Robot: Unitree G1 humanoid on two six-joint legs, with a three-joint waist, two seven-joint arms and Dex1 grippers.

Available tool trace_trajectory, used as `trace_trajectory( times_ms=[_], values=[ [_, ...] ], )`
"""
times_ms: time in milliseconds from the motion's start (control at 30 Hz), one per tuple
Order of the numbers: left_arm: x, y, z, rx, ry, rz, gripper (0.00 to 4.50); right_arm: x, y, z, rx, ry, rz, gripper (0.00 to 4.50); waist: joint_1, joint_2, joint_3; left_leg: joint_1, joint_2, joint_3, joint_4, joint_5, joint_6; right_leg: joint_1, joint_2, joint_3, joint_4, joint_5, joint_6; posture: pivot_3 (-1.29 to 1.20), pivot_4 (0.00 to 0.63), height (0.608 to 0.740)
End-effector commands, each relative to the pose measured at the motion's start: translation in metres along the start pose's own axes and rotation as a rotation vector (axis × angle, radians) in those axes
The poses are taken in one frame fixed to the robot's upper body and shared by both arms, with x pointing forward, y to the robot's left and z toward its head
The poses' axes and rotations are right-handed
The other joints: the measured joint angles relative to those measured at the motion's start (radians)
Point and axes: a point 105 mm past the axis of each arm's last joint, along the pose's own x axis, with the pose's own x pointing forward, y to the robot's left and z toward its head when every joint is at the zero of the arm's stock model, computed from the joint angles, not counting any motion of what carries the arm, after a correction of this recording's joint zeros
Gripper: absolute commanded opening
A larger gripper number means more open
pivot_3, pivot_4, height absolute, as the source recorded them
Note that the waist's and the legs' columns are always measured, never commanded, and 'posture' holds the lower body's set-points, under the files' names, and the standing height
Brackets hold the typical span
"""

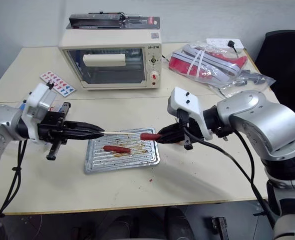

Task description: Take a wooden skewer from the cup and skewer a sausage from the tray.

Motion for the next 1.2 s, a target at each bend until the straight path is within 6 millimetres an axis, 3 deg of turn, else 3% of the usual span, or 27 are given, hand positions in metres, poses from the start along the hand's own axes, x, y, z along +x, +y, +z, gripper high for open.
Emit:
trace_trajectory(
  times_ms=[33,600,1200],
  values=[
    [-0.001,-0.001,0.005,0.041,0.005,-0.001,0.0,-0.008,0.003,0.008,-0.03,-0.028,-0.016,0.3,0.0,0.0,0.0,0.0,0.0,0.0,0.0,0.0,0.0,0.0,0.0,0.0,0.0,0.0,0.0,0.0,0.15,0.74],
    [0.002,0.001,0.006,0.064,0.0,0.003,0.0,-0.008,0.009,0.011,-0.034,-0.043,0.01,0.3,0.0,0.0,0.0,0.0,0.0,0.0,0.0,0.0,0.0,0.0,0.0,0.0,0.0,0.0,0.0,0.0,0.15,0.74],
    [-0.005,0.004,0.011,0.081,0.016,0.014,0.0,-0.009,-0.001,-0.001,0.003,-0.033,-0.027,0.3,-0.001,0.0,0.0,0.0,0.0,0.0,0.001,0.0,0.0,0.0,0.0,0.0,0.0,0.0,0.0,0.0,0.15,0.74]
  ],
)
